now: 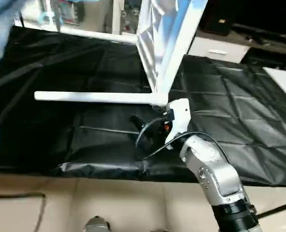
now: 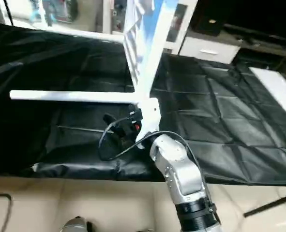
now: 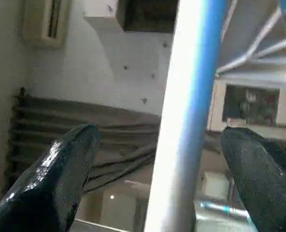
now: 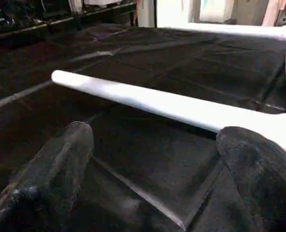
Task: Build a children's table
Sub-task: Flip table
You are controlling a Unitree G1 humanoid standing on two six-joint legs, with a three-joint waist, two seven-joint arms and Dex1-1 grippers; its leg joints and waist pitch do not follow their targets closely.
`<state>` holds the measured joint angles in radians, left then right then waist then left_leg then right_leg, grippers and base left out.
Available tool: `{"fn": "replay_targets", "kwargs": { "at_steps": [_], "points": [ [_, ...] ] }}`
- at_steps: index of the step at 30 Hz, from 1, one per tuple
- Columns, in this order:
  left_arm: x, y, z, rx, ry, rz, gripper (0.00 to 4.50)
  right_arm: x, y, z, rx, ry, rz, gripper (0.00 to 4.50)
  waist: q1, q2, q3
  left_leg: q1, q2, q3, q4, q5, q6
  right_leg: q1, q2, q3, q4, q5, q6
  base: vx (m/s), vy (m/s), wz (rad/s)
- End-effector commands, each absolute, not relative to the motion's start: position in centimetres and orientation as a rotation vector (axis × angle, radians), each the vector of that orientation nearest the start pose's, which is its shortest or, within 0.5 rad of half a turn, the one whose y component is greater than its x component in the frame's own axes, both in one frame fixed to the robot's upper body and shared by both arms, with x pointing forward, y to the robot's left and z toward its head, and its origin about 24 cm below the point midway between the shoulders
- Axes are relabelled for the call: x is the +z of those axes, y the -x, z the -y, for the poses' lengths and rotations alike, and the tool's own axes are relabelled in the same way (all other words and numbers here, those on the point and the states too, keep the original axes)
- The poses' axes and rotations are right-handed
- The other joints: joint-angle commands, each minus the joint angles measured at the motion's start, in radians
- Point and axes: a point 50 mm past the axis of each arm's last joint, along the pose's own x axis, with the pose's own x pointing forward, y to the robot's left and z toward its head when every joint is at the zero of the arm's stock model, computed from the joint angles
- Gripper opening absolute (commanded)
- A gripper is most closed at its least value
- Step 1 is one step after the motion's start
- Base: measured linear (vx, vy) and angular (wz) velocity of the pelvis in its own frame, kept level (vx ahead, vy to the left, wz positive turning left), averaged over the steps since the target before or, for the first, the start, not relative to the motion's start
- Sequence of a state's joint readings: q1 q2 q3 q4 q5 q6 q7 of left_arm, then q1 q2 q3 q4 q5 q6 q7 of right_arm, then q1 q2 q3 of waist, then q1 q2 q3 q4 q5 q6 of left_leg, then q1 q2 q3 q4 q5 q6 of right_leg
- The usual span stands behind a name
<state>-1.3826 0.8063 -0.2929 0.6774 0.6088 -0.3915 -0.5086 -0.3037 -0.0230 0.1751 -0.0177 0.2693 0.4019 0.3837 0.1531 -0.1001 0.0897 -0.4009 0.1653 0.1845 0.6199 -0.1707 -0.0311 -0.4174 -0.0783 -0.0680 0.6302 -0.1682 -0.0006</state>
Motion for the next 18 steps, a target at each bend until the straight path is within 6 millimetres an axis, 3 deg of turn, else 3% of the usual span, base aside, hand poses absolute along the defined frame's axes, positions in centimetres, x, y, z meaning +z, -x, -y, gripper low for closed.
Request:
{"fn": "replay_targets", "kwargs": {
  "at_steps": [1, 4, 8, 18],
  "points": [
    [37.1, -36.9, -18.9, -0.226, -1.690, 0.452, 4.50, 8.5, -28.7, 6.7, 0.693, -0.170, -0.106, 4.44, 0.000, 0.061, -0.077, 0.057, 0.078, -0.062, -0.107, -0.556, -0.192, 0.009, -0.103, 0.058, -0.071, -0.310, -0.137, 0.000, 0.000, 0.00],
    [37.0, -37.6, -19.3, -0.197, -1.713, 0.398, 4.50, 8.5, -28.6, 6.8, 0.687, -0.168, -0.105, 4.44, 0.003, 0.059, -0.078, 0.054, 0.078, -0.061, -0.107, -0.548, -0.185, 0.012, -0.103, 0.058, -0.071, -0.307, -0.136, 0.000, 0.000, 0.00],
    [36.9, -38.4, -19.7, -0.153, -1.739, 0.370, 4.50, 8.5, -28.6, 6.9, 0.678, -0.164, -0.103, 4.44, 0.004, 0.065, -0.082, 0.051, 0.078, -0.057, -0.105, -0.486, -0.172, 0.017, -0.101, 0.058, -0.065, -0.242, -0.157, 0.000, 0.000, 0.00],
    [38.1, -39.1, -20.6, 0.024, -1.780, 0.359, 4.50, 8.7, -28.7, 6.9, 0.682, -0.157, -0.099, 4.44, 0.004, 0.066, -0.079, 0.052, 0.079, -0.058, -0.104, -0.490, -0.160, 0.018, -0.103, 0.059, -0.072, -0.262, -0.153, 0.000, 0.000, 0.00]
  ]
}}
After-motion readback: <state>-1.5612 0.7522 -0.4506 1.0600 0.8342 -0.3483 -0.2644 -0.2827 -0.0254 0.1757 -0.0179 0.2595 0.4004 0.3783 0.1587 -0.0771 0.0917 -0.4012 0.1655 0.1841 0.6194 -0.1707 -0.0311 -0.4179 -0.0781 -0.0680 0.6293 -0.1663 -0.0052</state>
